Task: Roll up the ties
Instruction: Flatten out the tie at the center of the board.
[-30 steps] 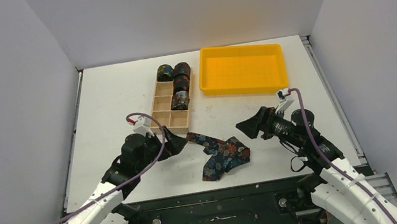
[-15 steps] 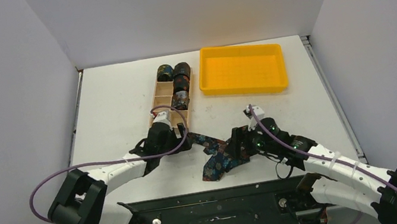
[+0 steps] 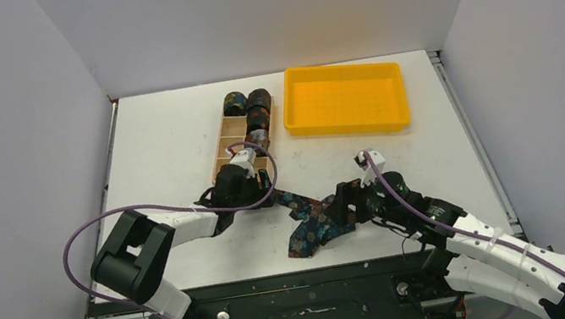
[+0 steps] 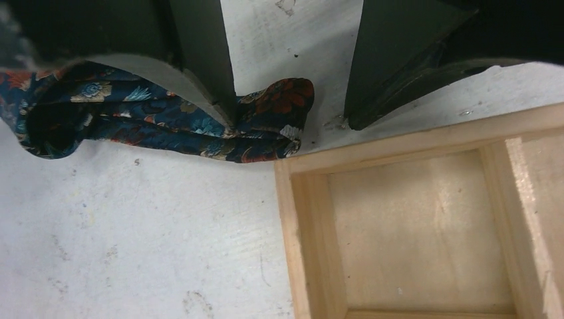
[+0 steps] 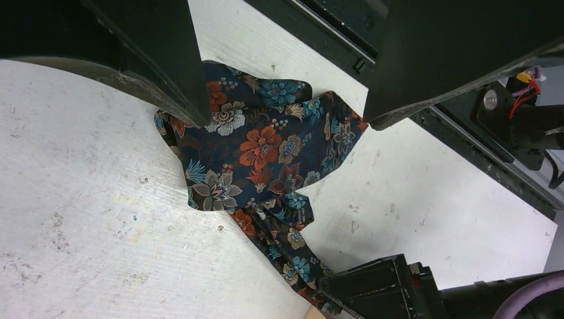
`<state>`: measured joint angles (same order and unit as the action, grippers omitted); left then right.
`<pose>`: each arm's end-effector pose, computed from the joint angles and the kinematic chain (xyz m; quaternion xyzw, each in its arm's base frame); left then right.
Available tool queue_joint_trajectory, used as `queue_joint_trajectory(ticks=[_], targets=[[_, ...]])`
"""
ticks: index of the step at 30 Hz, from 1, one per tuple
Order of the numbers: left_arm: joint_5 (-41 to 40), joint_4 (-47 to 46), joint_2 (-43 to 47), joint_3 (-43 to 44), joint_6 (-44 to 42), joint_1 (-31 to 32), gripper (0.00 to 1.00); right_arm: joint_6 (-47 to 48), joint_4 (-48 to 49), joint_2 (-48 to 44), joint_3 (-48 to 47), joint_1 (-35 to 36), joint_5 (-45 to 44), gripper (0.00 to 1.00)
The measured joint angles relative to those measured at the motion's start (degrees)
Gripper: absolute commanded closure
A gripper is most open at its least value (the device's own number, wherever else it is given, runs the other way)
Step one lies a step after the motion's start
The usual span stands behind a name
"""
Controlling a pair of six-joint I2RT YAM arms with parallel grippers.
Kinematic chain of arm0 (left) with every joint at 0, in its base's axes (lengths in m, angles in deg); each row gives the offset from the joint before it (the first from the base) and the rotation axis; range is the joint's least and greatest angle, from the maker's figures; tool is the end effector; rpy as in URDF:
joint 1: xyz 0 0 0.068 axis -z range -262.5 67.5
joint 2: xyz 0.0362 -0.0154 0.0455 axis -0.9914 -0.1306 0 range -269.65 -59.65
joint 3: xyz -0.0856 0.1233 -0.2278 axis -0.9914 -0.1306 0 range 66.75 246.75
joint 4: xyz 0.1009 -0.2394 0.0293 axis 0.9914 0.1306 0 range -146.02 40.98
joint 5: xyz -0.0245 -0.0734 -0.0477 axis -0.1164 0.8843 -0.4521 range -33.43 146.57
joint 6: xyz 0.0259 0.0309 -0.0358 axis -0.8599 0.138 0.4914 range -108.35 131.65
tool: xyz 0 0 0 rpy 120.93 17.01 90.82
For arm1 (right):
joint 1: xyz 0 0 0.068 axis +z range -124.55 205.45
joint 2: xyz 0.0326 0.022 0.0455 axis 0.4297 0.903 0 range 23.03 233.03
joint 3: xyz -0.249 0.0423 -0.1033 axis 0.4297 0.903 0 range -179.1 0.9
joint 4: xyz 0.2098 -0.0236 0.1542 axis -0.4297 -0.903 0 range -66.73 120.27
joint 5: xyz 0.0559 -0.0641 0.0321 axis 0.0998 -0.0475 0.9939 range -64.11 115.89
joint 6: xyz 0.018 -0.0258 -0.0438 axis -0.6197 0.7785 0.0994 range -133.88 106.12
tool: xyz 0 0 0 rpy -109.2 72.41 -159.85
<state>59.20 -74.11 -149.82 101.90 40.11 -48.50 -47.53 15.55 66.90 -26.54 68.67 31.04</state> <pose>0.2462 -0.1680 0.1454 0.0535 0.8929 -0.2492 0.3713 0.1255 0.1224 0.2281 -0.0946 0.8653 0.3356 0.3601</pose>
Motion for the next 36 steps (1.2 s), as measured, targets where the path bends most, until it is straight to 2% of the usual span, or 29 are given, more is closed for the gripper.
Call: queue_joint_trajectory(ticks=[2, 7, 8, 13, 17, 20, 24, 30, 34, 36], targets=[[2.60, -1.57, -1.01, 0.02, -0.24, -0.74, 0.54, 0.04, -0.63, -0.96, 0.00, 0.00, 0.20, 0.13], [7.78, -4.17, -1.68, 0.02, 0.11, -2.34, 0.97, 0.13, -2.16, -1.77, -0.44, 0.00, 0.46, 0.13], [8.81, -4.57, -1.68, 0.02, 0.11, -2.56, 1.00, 0.22, -2.47, -1.90, -0.59, 0.00, 0.48, 0.13], [11.63, -3.67, 0.55, -0.15, 1.07, -2.27, 1.00, 0.46, -4.31, -3.02, -2.16, 0.00, -0.13, 0.12], [9.33, 8.57, 12.11, 2.12, -0.26, 0.72, 1.00, 0.50, -5.81, -6.69, -4.44, 0.00, -4.85, 0.12], [2.19, 24.46, 20.48, 13.94, -3.15, 5.77, 1.00, 0.50, -5.92, -11.10, -5.46, 0.00, -9.70, 0.11], [-9.35, 41.55, 22.25, 39.12, -6.95, 12.81, 1.00, 0.70, -5.86, -15.89, -7.65, 0.00, -17.29, 0.10], [-28.06, 58.99, 13.27, 79.65, -13.68, 27.93, 1.00, 0.74, -4.59, -17.51, -10.40, 0.00, -24.28, 0.09], [-37.05, 67.14, 2.95, 101.92, -18.58, 35.58, 1.00, 0.94, -4.37, -17.51, -10.56, 0.00, -25.09, 0.09], [-40.70, 69.13, -1.68, 109.46, -21.29, 38.23, 1.00, 1.18, -4.20, -17.51, -10.62, 0.00, -25.07, 0.09]])
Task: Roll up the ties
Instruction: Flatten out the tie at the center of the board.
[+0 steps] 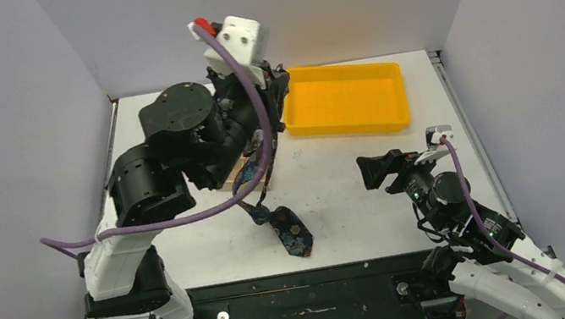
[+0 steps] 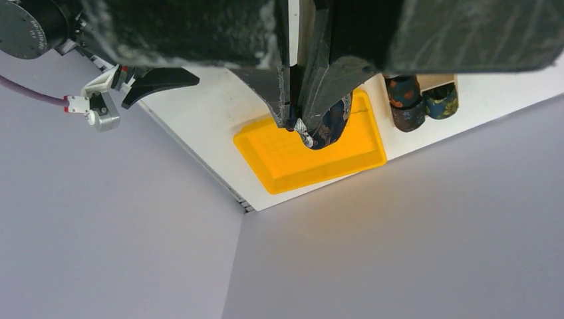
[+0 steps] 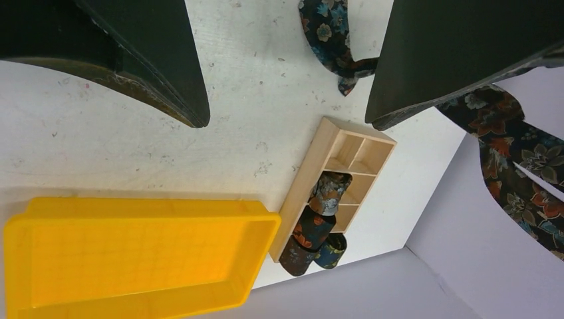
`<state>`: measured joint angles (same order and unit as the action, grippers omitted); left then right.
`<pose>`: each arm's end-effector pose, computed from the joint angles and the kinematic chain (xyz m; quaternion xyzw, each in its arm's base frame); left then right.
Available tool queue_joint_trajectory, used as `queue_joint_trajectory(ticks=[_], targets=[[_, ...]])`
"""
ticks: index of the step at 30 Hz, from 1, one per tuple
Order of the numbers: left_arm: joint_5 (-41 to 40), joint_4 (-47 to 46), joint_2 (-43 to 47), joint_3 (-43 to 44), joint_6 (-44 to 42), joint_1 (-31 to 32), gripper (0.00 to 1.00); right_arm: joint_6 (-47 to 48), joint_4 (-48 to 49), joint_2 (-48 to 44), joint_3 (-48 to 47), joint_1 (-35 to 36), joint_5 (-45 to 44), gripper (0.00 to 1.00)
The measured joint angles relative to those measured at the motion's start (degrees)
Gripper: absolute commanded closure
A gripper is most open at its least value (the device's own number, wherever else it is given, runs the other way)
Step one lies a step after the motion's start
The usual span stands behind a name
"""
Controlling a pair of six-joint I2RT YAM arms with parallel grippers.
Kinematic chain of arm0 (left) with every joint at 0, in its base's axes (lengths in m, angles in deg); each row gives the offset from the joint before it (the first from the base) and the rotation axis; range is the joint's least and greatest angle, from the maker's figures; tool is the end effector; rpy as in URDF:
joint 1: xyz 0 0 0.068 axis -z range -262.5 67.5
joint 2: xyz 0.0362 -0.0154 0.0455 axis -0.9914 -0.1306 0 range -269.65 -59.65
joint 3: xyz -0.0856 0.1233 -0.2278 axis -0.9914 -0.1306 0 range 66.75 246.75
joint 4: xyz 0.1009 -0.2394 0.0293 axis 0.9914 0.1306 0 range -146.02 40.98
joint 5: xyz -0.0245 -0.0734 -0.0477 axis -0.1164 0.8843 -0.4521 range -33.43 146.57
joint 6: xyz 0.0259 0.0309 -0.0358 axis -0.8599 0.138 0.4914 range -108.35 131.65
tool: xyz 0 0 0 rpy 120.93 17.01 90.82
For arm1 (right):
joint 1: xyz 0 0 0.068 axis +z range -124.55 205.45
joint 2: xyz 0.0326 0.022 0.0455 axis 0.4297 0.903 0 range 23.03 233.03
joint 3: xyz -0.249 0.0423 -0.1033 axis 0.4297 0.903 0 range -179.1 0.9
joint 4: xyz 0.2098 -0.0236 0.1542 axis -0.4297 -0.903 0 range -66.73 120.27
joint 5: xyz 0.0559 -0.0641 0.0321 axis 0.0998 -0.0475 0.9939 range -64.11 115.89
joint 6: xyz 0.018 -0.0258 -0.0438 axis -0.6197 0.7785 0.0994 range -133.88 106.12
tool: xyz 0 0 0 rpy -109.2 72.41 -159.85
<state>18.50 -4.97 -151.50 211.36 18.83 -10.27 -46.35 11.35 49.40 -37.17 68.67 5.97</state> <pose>0.0914 -0.2133 0.6118 0.1567 0.6809 -0.2586 0.6670 0.0941 0.0718 0.3257 0.0446 0.7464 0.2970 0.5939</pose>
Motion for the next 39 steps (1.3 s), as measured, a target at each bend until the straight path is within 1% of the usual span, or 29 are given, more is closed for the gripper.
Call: queue_joint_trajectory(ticks=[1, 3, 5, 7, 10, 13, 15, 19, 22, 24, 27, 35, 37, 39], targets=[[-1.88, 0.20, -1.66, 1.97, -1.81, 1.33, 1.00, 0.22, 0.00, 0.00, -0.11, 0.00, 0.02, 0.09], [-6.21, -0.96, -3.52, 2.73, -6.64, 4.42, 1.00, 0.81, 0.28, -0.37, -0.24, 0.00, 0.92, 0.09], [-10.91, -5.38, -4.70, 1.84, -13.53, 8.17, 1.00, 1.70, 0.85, -1.31, -0.24, 0.00, 3.43, 0.09], [-15.89, -13.18, -5.90, 0.83, -22.64, 12.28, 1.00, 2.67, 2.64, -2.73, -0.24, 0.00, 8.63, 0.09], [-21.49, -26.01, -8.09, 0.68, -36.20, 16.39, 1.00, 3.45, 5.42, -3.19, -0.02, 0.00, 17.35, 0.11], [-25.33, -38.91, -10.27, 0.83, -48.24, 18.40, 1.00, 3.39, 6.93, -3.15, 1.75, 0.00, 24.44, 0.11], [-26.75, -43.82, -10.97, 0.83, -52.74, 18.80, 1.00, 3.15, 7.13, -3.13, 3.50, 0.00, 26.93, 0.11], [-28.30, -49.62, -11.08, 1.31, -57.57, 18.82, 1.00, 2.19, 7.06, -4.22, 7.43, 0.00, 30.18, 0.13], [-29.22, -52.11, -10.93, 1.79, -59.41, 18.82, 1.00, 1.70, 6.88, -5.70, 8.90, 0.00, 31.91, 0.16], [-29.83, -53.33, -10.73, 1.79, -60.35, 18.82, 1.00, 1.31, 6.84, -6.03, 9.25, 0.00, 32.17, 0.17], [-30.99, -54.60, -10.69, 1.75, -61.90, 18.82, 1.00, 0.09, 6.62, -7.02, 10.43, 0.00, 31.47, 0.14], [-33.35, -59.80, -10.71, 0.04, -67.76, 18.80, 1.00, -2.89, 4.90, -11.65, 14.19, 0.00, 26.25, 0.04], [-33.70, -61.68, -10.71, 0.04, -69.18, 18.78, 1.00, -2.62, 6.12, -11.30, 14.67, 0.00, 26.49, 0.02], [-33.97, -64.41, -10.75, 0.04, -71.21, 18.69, 1.00, -2.27, 8.26, -9.42, 14.71, 0.00, 28.63, 0.01]])
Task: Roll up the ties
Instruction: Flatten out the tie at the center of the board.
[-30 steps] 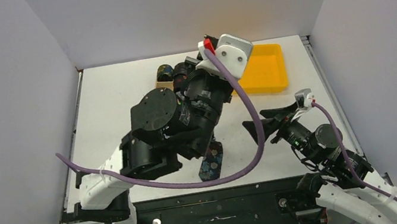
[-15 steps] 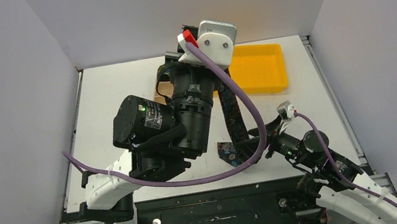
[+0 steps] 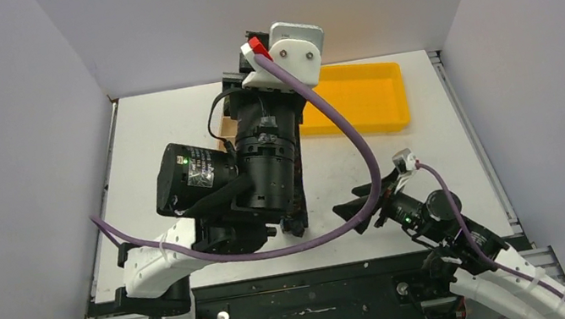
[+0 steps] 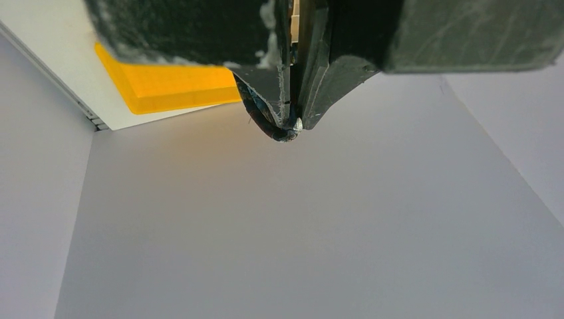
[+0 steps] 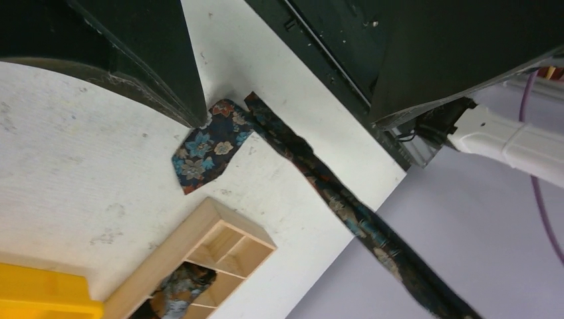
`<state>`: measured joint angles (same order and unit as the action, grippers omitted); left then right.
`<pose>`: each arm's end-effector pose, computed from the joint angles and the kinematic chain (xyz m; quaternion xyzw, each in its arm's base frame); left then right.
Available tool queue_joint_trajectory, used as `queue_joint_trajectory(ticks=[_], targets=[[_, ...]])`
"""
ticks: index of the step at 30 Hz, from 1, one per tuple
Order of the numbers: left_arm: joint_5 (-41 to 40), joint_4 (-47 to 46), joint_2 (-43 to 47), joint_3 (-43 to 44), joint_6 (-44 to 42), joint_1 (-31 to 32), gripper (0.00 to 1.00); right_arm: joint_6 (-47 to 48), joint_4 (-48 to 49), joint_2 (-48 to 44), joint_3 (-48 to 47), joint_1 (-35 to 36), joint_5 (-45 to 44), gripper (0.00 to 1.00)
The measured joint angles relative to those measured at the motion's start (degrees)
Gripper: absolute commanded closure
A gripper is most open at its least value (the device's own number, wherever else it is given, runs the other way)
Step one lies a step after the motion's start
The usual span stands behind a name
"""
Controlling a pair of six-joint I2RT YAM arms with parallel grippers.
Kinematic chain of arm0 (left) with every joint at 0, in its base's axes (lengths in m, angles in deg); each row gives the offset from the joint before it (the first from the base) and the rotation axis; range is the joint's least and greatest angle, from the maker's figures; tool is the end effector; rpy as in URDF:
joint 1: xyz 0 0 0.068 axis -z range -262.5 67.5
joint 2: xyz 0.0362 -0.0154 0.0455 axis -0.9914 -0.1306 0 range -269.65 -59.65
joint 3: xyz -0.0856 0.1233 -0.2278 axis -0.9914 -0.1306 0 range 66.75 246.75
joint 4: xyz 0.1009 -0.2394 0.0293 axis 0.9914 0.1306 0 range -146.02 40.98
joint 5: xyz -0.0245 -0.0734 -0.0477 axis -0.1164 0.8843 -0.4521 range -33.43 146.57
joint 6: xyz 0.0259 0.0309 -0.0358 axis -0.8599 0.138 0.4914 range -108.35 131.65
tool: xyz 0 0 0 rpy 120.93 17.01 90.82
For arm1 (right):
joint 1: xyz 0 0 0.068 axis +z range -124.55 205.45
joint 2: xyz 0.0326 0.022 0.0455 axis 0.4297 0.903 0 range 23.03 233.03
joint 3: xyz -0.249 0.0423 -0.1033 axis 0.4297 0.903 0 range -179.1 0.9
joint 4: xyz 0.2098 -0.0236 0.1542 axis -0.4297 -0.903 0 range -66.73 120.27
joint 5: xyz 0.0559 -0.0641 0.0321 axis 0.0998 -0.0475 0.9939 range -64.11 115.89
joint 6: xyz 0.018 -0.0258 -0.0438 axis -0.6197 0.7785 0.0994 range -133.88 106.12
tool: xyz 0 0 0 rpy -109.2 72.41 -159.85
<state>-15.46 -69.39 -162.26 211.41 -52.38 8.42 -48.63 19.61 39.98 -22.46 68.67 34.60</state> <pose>0.0296 -0.2681 0.6498 0.1129 0.6002 -0.0096 0.7918 0.0786 0.0814 0.2694 -0.1055 0.7250 0.4700 0.4924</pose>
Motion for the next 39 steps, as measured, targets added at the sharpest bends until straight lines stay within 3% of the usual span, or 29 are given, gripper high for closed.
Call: queue_joint_trajectory(ticks=[3, 7, 10, 14, 17, 20, 23, 28, 30, 39], targets=[[-0.20, -4.48, -0.22, 0.04, -2.93, -0.52, 1.00, -0.20, 4.96, 2.80, 0.85, 0.00, 5.11, 0.06], [0.11, -8.57, -0.72, 0.57, -4.57, -1.86, 1.00, -1.51, 11.23, 3.80, 1.75, 0.20, 12.85, 0.24], [1.68, -10.67, -1.62, 2.43, -4.61, -2.75, 1.00, -3.06, 18.14, 8.13, 1.73, 2.19, 16.79, 0.29], [5.55, -13.05, -3.02, 5.25, -3.93, -3.13, 1.00, -3.41, 24.28, 16.04, 1.18, 10.05, 16.04, 0.23], [8.48, -15.19, -3.34, 5.25, -3.65, -3.13, 1.00, -2.34, 28.13, 23.17, -1.75, 20.00, 11.96, 0.16], [11.34, -16.92, -4.37, 5.57, -3.41, -3.23, 1.00, -0.42, 31.76, 33.48, -8.22, 31.30, 3.89, 0.12], [13.31, -17.42, -6.05, 6.51, -2.80, -3.34, 1.00, -0.74, 36.83, 42.29, -13.40, 35.10, -3.72, 0.10], [13.94, -17.38, -7.78, 6.58, -2.64, -3.56, 1.00, -8.66, 43.93, 52.17, -14.67, 28.85, -15.02, 0.01], [13.81, -17.38, -7.87, 6.56, -2.73, -3.72, 1.00, -14.34, 48.09, 55.71, -14.10, 24.50, -17.79, 0.10], [10.32, -21.44, -6.88, 3.63, -5.79, -4.85, 1.00, -36.02, 62.27, 62.25, -6.97, 8.52, -21.09, 0.10]])
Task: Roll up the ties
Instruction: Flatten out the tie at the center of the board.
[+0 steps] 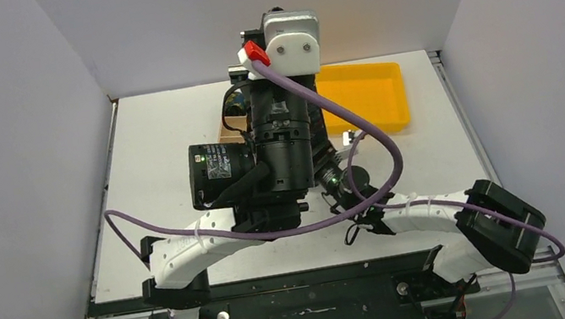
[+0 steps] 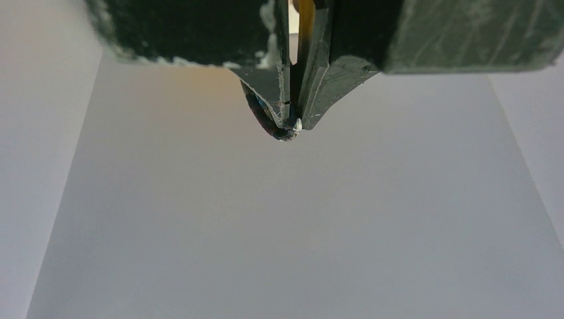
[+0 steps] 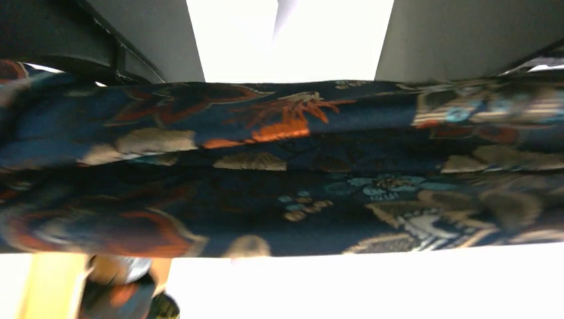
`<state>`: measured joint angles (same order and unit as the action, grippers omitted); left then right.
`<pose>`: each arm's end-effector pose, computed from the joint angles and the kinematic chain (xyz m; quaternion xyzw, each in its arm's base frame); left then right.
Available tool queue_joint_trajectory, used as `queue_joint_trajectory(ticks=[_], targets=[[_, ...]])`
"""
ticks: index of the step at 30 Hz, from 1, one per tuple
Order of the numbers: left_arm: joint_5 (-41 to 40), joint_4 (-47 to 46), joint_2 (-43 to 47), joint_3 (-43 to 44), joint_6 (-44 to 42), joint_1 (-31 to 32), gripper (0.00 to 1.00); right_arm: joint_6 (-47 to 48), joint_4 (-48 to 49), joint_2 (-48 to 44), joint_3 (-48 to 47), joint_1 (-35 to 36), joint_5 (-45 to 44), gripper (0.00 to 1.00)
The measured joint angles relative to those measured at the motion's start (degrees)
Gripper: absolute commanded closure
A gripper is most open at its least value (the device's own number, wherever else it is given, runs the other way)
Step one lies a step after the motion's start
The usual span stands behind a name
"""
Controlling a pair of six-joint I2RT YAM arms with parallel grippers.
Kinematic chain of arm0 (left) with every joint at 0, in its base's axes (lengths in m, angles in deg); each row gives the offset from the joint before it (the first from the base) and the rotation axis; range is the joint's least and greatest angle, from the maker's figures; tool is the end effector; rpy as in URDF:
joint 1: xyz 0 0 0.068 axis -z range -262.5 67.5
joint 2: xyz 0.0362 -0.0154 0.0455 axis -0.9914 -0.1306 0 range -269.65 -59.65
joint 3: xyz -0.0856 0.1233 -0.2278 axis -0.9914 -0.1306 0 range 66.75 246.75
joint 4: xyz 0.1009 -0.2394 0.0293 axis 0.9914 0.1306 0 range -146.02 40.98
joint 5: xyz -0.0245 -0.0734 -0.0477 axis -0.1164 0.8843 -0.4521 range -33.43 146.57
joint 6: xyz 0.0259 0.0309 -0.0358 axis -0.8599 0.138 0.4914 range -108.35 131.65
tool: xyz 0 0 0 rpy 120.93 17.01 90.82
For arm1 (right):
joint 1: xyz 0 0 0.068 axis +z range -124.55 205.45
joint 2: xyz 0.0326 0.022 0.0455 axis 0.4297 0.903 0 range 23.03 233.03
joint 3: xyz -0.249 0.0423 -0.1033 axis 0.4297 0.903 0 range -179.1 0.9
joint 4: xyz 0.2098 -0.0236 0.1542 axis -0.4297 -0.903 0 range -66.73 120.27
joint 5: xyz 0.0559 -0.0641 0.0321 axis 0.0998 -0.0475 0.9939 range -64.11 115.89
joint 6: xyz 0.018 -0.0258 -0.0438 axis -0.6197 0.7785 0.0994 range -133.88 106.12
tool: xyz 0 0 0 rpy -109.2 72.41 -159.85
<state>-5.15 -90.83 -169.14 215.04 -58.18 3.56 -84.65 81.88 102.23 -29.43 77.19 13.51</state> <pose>0.0510 -0.2842 0.6498 0.0136 0.5220 -0.0476 0.8515 0.1827 0.2194 0.2330 0.1904 0.6637 0.5950 0.4113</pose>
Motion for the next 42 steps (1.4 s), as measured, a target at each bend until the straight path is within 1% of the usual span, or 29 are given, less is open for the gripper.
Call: queue_joint_trajectory(ticks=[4, 9, 13, 15, 17, 20, 24, 27, 29, 31, 33, 36, 38, 40, 42], targets=[[-3.74, -2.16, 2.01, -4.92, -1.53, -0.94, 1.00, -4.52, 1.09, -3.54, 3.37, -8.61, 0.00, 0.10], [-9.46, -3.67, 6.16, -13.88, -0.66, -2.38, 1.00, -6.29, 0.85, -14.03, 7.26, -19.74, 2.27, 0.10], [-14.08, -3.39, 10.08, -21.88, 2.78, -3.76, 1.00, -6.27, -1.44, -23.45, 9.11, -28.61, 4.94, 0.10], [-16.00, -2.23, 12.37, -26.27, 6.32, -4.15, 1.00, -6.32, -2.43, -26.77, 9.53, -32.28, 6.91, 0.10], [-17.29, 2.47, 14.75, -29.55, 12.28, -4.42, 1.00, -6.73, -2.32, -27.78, 9.57, -35.26, 9.29, 0.10], [-18.10, 10.51, 17.42, -31.58, 21.51, -4.59, 1.00, -8.13, -2.01, -27.65, 10.60, -37.31, 13.57, 0.10], [-18.80, 13.46, 18.67, -32.04, 25.51, -6.40, 1.00, -10.88, -2.38, -29.49, 11.08, -38.12, 20.41, 0.10], [-18.67, 14.53, 18.67, -31.87, 27.15, -8.63, 1.00, -14.40, -0.68, -32.02, 11.08, -37.27, 24.81, 0.10], [-18.14, 16.00, 18.08, -30.34, 28.50, -9.90, 1.00, -16.94, 1.49, -32.98, 11.08, -34.47, 25.86, 0.10], [-16.96, 17.03, 16.76, -27.10, 29.77, -10.86, 1.00, -18.29, 2.97, -33.33, 11.06, -28.96, 25.62, 0.10], [-15.50, 17.53, 14.62, -21.84, 30.73, -11.17, 1.00, -18.23, 3.19, -33.03, 10.64, -20.87, 24.30, 0.10], [-13.31, 18.47, 10.49, -12.96, 31.67, -10.84, 1.00, -16.35, 3.19, -30.80, 8.24, -10.40, 22.18, 0.10], [-12.28, 18.88, 6.99, -6.43, 31.45, -10.08, 1.00, -14.21, 3.56, -29.03, 6.27, -5.18, 20.90, 0.10], [-11.23, 18.56, 3.50, -0.87, 30.05, -8.61, 1.00, -11.15, 3.28, -28.98, 5.44, -2.27, 19.58, 0.10], [-10.23, 18.05, 0.76, 2.43, 28.17, -6.64, 1.00, -6.43, 0.57, -31.19, 5.22, -1.38, 17.57, 0.10]])
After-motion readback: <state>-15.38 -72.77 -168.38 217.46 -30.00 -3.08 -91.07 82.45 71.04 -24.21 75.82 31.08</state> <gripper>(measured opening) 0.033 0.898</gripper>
